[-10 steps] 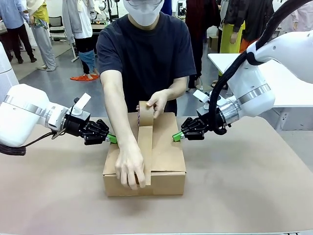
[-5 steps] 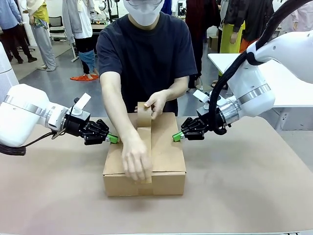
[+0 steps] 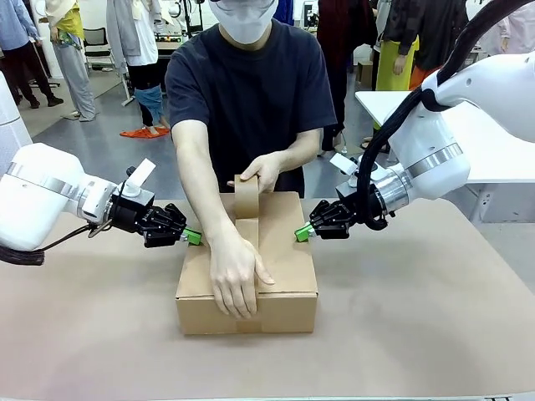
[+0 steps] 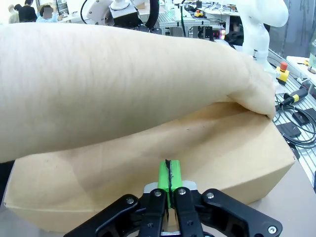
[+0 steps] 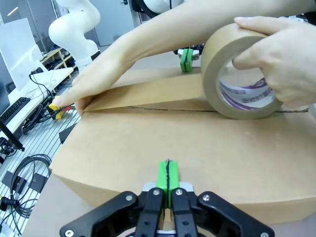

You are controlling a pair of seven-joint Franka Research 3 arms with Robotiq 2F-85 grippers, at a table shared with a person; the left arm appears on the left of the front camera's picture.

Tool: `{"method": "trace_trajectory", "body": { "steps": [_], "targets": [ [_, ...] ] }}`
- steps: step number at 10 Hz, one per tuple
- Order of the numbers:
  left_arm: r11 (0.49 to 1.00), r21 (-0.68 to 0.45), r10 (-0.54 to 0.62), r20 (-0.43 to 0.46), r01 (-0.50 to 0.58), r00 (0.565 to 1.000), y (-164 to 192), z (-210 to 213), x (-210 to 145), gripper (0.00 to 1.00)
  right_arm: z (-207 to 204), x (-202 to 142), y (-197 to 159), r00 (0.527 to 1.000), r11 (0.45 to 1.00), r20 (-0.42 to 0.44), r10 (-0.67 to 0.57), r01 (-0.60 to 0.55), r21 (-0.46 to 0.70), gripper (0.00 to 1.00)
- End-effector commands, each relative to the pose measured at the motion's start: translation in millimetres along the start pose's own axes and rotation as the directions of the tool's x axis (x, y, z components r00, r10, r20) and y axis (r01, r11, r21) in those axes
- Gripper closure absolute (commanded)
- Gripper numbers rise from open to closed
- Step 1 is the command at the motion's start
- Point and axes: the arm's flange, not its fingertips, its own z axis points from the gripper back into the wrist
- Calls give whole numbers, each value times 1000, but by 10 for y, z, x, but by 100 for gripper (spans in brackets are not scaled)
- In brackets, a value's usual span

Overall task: Wrap the clocks to prevent damage.
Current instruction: After the human seals the box with tape, release both hands from the side flaps of the Package Box.

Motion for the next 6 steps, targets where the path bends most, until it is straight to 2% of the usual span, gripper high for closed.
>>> {"method": "trace_trajectory", "body": {
  "steps": [1,6],
  "targets": [
    [1000,-2,-1,-2,1,1000,3,-26,-1,100,-17,-31,3,1000,1000,1,-2,2,-8,99],
    [1000,-2,-1,-2,1,1000,3,-26,-1,100,-17,-31,3,1000,1000,1,-2,2,-8,99]
  ]
}}
